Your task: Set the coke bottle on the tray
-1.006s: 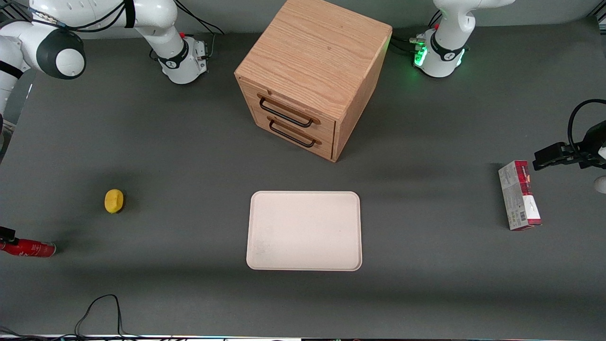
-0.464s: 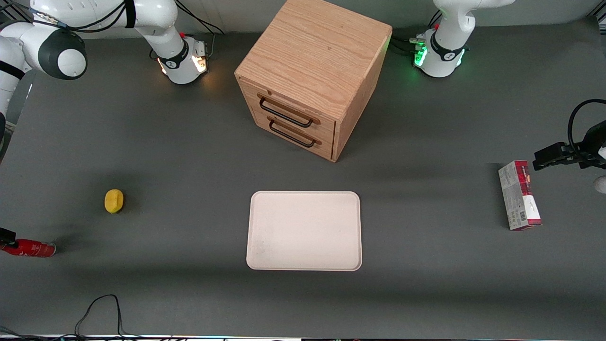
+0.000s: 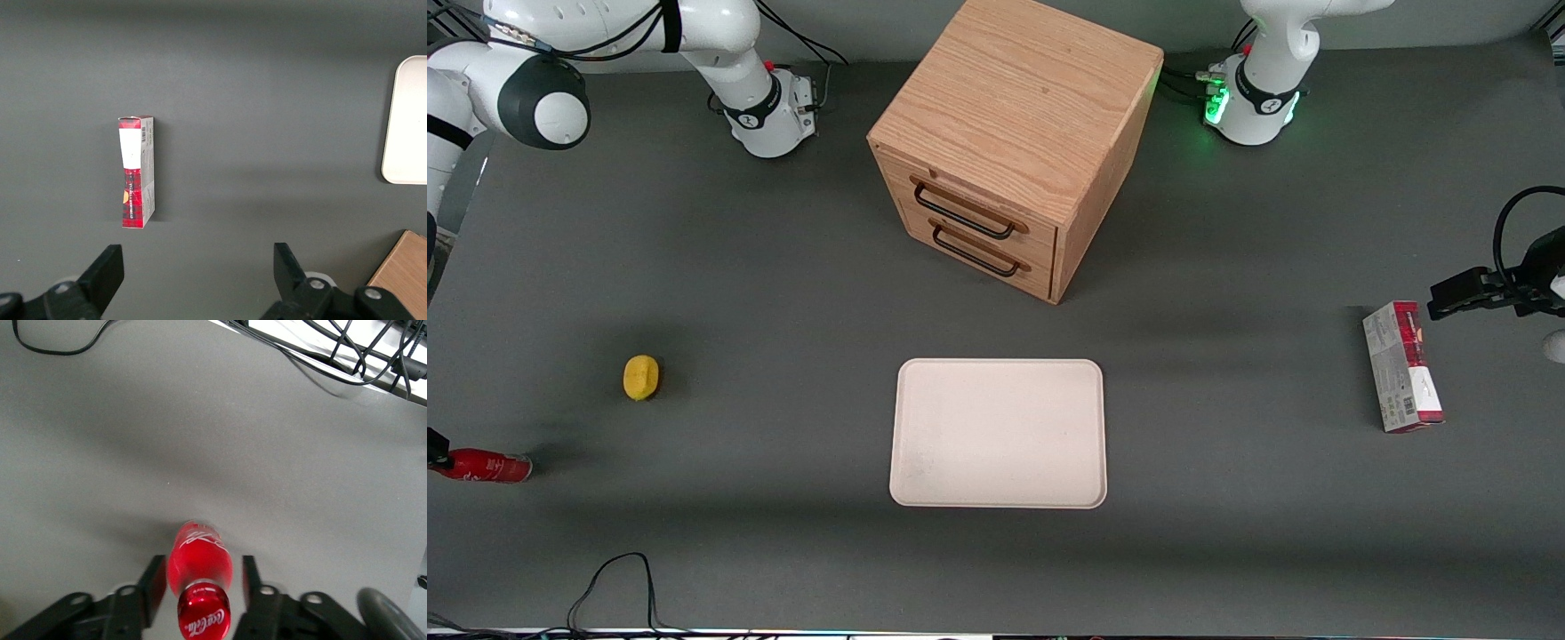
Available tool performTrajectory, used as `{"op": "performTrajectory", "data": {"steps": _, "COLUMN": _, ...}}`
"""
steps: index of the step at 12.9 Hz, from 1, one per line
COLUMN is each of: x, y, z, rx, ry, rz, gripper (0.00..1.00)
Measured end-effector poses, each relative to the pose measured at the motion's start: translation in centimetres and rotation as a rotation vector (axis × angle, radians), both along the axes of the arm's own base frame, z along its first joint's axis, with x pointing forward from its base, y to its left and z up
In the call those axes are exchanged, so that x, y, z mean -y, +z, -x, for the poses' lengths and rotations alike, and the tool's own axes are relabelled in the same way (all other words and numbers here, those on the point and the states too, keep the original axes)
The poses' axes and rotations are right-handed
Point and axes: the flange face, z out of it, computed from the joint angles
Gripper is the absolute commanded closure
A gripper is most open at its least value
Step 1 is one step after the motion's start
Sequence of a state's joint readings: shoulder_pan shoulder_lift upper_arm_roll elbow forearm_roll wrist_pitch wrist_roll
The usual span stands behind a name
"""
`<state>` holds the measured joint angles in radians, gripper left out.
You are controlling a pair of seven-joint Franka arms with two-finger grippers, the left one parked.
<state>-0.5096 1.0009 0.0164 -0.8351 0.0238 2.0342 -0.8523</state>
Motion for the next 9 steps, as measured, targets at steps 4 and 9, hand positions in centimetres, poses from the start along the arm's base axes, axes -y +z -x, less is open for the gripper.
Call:
{"op": "performTrajectory", "data": {"steps": 4, "x": -0.05, "y": 0.00, "z": -0.02, "rx": -0.004, "ry": 0.013, "rz": 0.007, "gripper": 0.86}}
{"op": "performTrajectory", "data": {"steps": 9, "x": -0.13, "y": 0.01, "z": -0.06, "rx": -0.006, "ry": 0.031, "rz": 0.010, "gripper": 1.00}}
